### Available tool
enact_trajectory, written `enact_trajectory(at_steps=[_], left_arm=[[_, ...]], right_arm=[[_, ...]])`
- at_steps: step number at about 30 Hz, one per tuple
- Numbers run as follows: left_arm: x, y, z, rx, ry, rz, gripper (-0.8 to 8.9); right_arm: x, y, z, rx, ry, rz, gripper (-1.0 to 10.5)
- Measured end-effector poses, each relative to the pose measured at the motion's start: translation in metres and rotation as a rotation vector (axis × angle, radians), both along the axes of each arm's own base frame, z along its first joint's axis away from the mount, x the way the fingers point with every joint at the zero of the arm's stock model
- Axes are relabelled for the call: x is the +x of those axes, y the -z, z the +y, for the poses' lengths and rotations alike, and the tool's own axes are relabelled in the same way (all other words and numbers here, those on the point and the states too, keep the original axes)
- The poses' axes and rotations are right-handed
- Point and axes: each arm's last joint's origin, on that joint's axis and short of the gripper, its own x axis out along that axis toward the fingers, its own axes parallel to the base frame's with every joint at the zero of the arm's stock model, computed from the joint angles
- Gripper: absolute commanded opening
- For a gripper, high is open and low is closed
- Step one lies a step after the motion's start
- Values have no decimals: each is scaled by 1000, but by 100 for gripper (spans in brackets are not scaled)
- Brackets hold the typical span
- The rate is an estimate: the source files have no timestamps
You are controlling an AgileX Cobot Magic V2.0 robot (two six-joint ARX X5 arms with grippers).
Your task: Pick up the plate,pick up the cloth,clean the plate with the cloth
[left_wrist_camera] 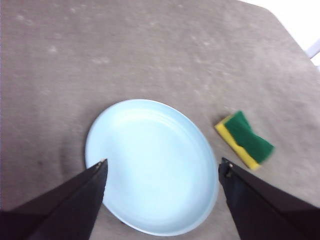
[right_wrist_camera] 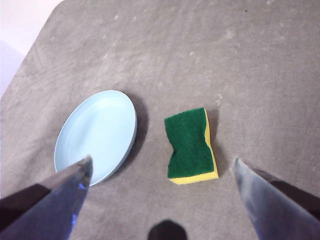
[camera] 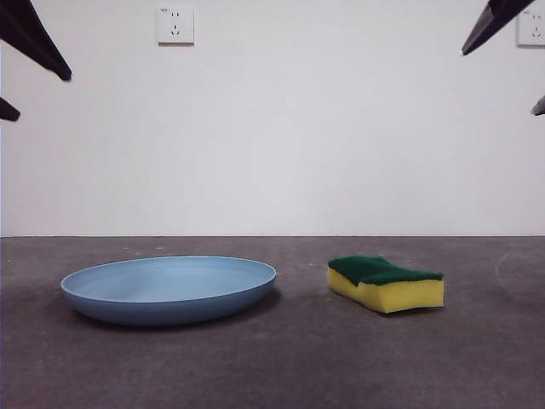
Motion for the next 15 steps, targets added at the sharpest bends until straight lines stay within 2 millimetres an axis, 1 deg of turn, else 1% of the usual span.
enact_trajectory(at_steps=[5,8,13,15], left_arm=[[39,3,-3,30,-13,86,373],[65,10,-5,66,-28,143,373],[105,32,-8,123,-24,232,372],[116,45,-9,137,-22,271,372]], right_arm=[[0,0,0,0,-1,0,476],[0,0,0,0,-1,0,476],[0,0,0,0,-1,0,476],[0,0,0,0,-1,0,475]])
